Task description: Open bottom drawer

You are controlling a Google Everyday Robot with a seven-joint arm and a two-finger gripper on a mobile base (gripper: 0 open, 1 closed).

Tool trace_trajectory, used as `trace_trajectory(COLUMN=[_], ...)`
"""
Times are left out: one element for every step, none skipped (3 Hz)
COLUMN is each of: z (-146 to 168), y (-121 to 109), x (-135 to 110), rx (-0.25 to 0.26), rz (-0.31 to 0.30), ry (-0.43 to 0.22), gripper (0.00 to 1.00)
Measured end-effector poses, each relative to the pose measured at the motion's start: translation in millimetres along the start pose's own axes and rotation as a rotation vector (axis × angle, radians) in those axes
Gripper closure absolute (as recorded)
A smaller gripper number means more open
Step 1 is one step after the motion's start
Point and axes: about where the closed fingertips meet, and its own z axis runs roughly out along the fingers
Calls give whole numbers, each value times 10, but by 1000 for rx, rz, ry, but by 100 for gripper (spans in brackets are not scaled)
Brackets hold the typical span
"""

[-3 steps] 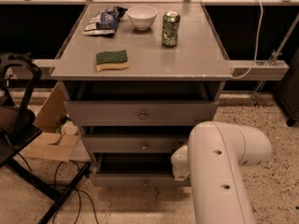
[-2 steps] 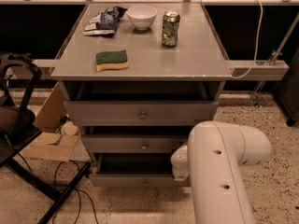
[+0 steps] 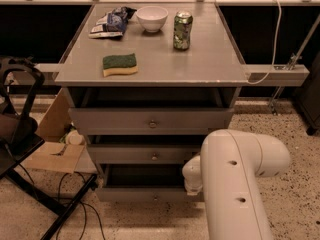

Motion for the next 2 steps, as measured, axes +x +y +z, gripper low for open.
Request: trace_trajectory(z=[13, -4], y=[86, 83], x=[49, 20], rx=[-28, -28], rz=[1, 1], ry=[14, 14], gripper=[100, 100])
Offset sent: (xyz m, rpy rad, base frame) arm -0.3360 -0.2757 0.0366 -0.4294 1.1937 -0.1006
